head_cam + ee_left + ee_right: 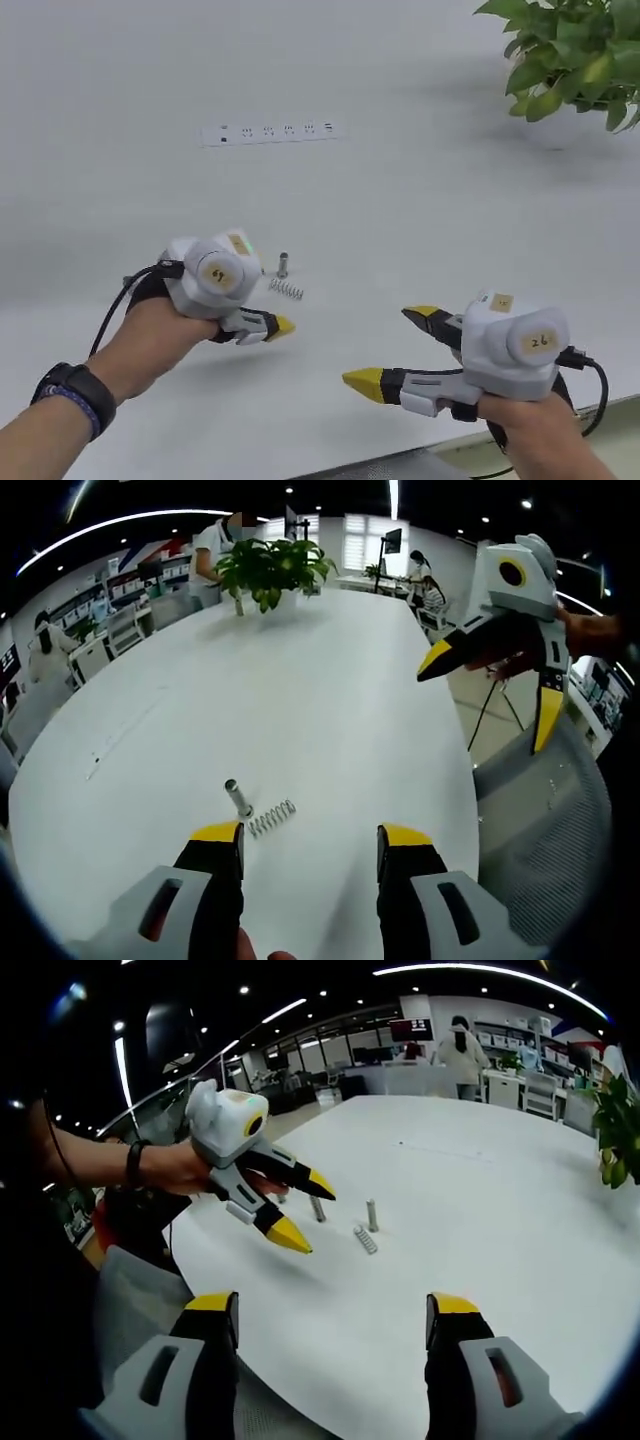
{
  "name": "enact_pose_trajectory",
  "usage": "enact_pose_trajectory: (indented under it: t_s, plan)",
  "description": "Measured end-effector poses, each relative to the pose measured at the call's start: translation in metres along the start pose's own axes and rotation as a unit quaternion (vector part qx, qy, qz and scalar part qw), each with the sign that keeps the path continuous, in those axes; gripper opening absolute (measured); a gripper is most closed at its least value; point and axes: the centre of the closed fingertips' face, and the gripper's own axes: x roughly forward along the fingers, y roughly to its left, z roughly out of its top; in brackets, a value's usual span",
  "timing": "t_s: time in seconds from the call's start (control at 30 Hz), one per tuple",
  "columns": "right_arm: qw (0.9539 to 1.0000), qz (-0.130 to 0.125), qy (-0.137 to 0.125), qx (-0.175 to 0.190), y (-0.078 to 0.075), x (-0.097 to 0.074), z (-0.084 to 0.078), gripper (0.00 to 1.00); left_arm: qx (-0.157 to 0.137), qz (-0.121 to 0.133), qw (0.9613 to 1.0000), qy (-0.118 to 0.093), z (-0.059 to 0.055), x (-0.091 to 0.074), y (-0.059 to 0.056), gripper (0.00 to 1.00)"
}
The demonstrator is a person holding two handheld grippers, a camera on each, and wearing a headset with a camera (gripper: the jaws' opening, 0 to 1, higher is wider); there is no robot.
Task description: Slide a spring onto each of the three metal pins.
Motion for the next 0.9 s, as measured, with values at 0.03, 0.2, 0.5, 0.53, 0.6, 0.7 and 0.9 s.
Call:
enact_pose_trajectory:
  t_s: [0.03,0.2,0.5,0.53,0.6,0.7,0.9]
  plan:
    - [1.0,0.0,0.0,0.0,-0.001,0.0,0.0,0.75,0.001,-0.001,1.0,0.002,-0.001,0.003,0.0,0.48]
    - [1.0,-0.001,0.001,0.001,-0.004,0.001,0.001,0.74,0.01,-0.006,0.9998,0.014,-0.005,0.02,0.001,0.47]
    - [1.0,0.0,0.007,0.004,-0.007,0.005,0.0,0.73,-0.01,-0.007,0.9996,0.026,-0.014,0.042,0.005,0.48]
    - [1.0,0.001,0.008,0.003,-0.007,0.006,0.0,0.73,-0.013,-0.007,0.9995,0.026,-0.015,0.044,0.005,0.48]
    - [1.0,0.002,0.008,0.002,-0.006,0.006,0.0,0.73,-0.02,-0.006,0.9994,0.027,-0.017,0.047,0.007,0.48]
    - [1.0,0.003,0.009,0.003,-0.006,0.006,-0.001,0.73,-0.024,-0.005,0.9992,0.03,-0.019,0.051,0.009,0.48]
    - [0.9999,0.0,0.01,0.006,-0.009,0.003,-0.002,0.72,-0.026,-0.011,0.9988,0.039,-0.025,0.058,0.011,0.47]
